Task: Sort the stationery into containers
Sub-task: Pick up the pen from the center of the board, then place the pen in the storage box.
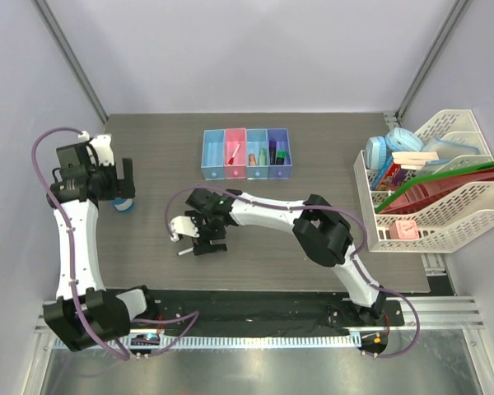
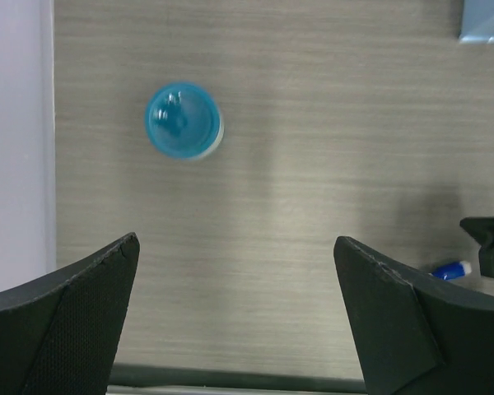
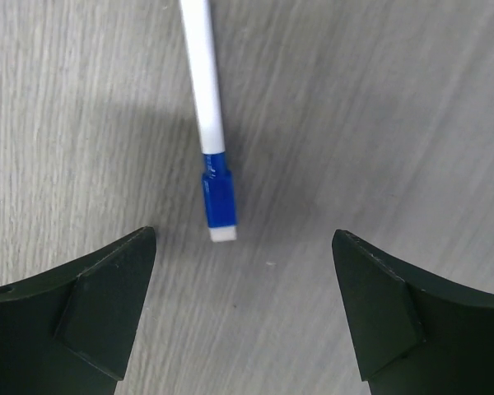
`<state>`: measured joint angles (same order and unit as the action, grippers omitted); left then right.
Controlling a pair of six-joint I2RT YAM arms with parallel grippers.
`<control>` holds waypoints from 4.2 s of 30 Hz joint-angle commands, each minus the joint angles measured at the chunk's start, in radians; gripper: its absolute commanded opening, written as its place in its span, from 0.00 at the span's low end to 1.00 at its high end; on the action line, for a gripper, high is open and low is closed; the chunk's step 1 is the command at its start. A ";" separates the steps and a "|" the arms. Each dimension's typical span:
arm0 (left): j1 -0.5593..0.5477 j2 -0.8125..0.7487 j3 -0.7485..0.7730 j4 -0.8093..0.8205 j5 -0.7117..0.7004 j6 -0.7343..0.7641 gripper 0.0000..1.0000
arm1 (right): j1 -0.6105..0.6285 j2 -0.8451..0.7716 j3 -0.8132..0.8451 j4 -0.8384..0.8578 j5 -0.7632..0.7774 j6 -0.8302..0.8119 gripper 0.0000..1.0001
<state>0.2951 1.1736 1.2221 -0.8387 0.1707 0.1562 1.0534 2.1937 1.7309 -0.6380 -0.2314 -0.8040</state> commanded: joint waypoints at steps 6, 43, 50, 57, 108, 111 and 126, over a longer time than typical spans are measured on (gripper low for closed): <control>0.032 -0.091 -0.047 -0.045 -0.025 0.037 1.00 | 0.007 0.023 0.039 -0.031 -0.085 -0.035 0.93; 0.032 -0.059 -0.167 0.035 -0.049 -0.007 1.00 | -0.185 -0.074 0.153 0.162 -0.020 0.702 0.01; 0.033 0.116 -0.078 0.069 -0.016 -0.078 1.00 | -0.414 -0.054 0.324 0.233 -0.225 0.888 0.01; 0.033 0.261 0.037 0.078 -0.075 -0.090 1.00 | -0.547 -0.020 0.312 0.468 -0.507 1.137 0.01; 0.035 0.572 0.123 0.082 -0.177 0.210 1.00 | -0.590 0.170 0.253 0.544 -0.192 1.069 0.29; 0.036 0.593 0.145 0.076 -0.123 0.224 1.00 | -0.587 0.164 0.252 0.535 -0.180 1.062 0.34; 0.038 0.696 0.232 0.043 -0.025 0.266 1.00 | -0.583 0.014 0.240 0.413 -0.102 0.916 0.54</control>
<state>0.3241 1.8484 1.4002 -0.7826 0.0982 0.3931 0.4759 2.3478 1.9614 -0.1570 -0.3870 0.1986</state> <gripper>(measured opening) 0.996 0.537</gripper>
